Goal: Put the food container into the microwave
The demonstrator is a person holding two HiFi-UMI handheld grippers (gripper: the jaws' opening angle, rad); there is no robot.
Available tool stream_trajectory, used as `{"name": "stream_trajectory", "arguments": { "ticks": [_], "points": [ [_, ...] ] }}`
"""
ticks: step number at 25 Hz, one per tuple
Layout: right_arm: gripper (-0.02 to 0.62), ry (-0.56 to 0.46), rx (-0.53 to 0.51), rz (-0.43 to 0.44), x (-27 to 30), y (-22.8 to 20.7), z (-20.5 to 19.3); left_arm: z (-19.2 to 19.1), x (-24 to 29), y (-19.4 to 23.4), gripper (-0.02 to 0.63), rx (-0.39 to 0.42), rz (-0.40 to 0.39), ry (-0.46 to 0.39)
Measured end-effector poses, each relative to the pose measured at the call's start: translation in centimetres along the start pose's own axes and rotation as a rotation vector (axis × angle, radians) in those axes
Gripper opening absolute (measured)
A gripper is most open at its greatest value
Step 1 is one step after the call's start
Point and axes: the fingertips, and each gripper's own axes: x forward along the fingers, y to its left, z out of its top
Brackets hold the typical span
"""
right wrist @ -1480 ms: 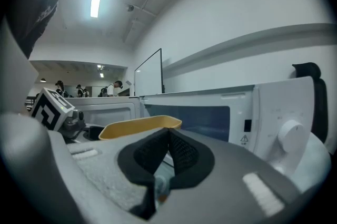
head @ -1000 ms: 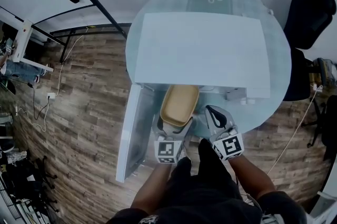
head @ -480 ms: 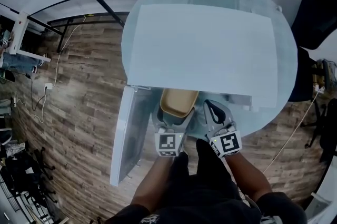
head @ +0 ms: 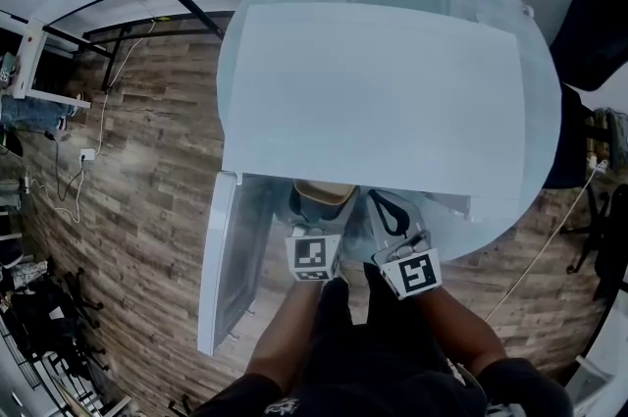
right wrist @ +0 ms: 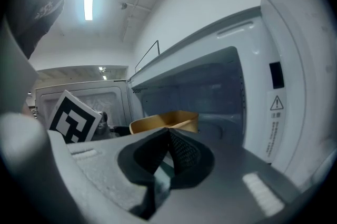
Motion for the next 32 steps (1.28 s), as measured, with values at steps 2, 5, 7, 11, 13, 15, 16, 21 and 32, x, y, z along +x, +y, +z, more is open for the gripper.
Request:
{"name": "stream_trajectory", "arguments": {
  "ticks": [2, 5, 7, 11, 13, 15, 16, 21, 32],
  "points": [
    [0.002, 0.003, -0.006, 0.005, 0.2, -0.3, -0.2, 0.0, 0.5, 0.2, 0.521, -0.012, 0.011, 0.0],
    [0.0, 0.005, -0.04, 0.014, 0.4, -0.9, -0.4, -0.4, 1.3, 0.4, 0.521, -0.023, 0.026, 0.023],
    [0.002, 0.008, -0.051, 0.025, 0.7, -1.1, -0.5, -0.3, 2.0, 0.4, 0.52, -0.02, 0.029, 0.029],
    [0.002, 0.014, -0.029, 0.021, 1.2, -1.6, -1.1, 0.3, 3.4, 0.8, 0.521, -0.004, 0.032, 0.006],
    [0.002, 0.01, -0.028, 0.021, 1.5, -1.7, -1.2, 0.3, 3.8, 0.9, 0.522, 0.001, 0.033, 0.006],
    [0.001, 0.006, -0.032, 0.023, 1.7, -1.6, -1.2, 0.3, 4.1, 1.0, 0.522, 0.006, 0.033, 0.011],
    [0.002, 0.005, -0.028, 0.021, 1.7, -1.6, -1.2, 0.3, 4.2, 1.0, 0.521, 0.009, 0.032, 0.016],
    [0.002, -0.007, -0.02, 0.018, 2.1, -1.8, -1.3, 0.0, 5.0, 1.0, 0.522, 0.021, 0.031, 0.024],
    [0.002, 0.004, -0.032, -0.008, 1.2, -2.8, -1.7, -0.1, 6.1, 0.6, 0.522, 0.016, 0.066, 0.024]
  ]
}}
